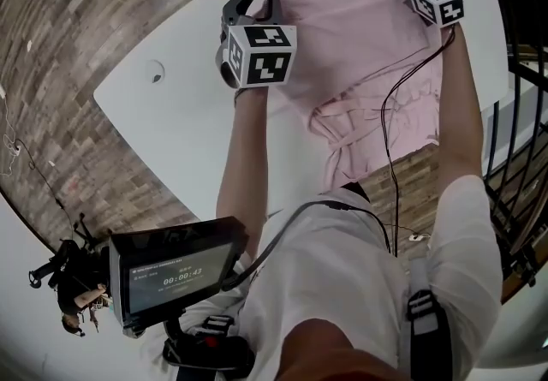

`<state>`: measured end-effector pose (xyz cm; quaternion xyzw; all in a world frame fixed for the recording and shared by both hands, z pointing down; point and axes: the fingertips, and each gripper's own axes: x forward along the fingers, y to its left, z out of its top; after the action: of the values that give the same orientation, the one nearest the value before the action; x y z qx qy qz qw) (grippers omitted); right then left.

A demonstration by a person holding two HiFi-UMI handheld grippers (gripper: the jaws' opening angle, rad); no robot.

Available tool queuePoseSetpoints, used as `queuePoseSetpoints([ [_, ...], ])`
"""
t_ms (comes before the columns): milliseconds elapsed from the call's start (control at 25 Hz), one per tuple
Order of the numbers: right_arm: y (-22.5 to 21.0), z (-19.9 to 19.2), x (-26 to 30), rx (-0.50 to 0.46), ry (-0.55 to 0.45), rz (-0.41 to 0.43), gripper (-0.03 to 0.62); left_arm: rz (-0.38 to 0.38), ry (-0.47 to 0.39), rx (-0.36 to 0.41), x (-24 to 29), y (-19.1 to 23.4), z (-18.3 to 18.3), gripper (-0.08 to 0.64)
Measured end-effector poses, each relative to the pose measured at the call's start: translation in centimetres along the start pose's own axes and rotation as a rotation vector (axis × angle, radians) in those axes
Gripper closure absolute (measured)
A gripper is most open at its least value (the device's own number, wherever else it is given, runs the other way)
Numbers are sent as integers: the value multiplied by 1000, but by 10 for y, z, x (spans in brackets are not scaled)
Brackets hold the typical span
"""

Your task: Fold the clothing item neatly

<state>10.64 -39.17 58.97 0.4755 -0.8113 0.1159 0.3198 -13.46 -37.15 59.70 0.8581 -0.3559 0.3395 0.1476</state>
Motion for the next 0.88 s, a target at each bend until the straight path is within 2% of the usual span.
queuePoseSetpoints([
  [120,-5,-7,11,19,25,36,496,-23,5,-11,7,-2,0,462],
  [360,5,-7,27,27,53,113,495,-43,40,5,19,-11,-2,462],
  [640,4,-17,40,13,96,122,514,-47,80,-14,34,-6,-12,462],
  [720,5,-12,38,-7,80,113,560,-44,70,-5,34,-7,-10,496],
  [880,6,4,24,-33,29,91,571,-23,24,17,21,-7,5,523],
])
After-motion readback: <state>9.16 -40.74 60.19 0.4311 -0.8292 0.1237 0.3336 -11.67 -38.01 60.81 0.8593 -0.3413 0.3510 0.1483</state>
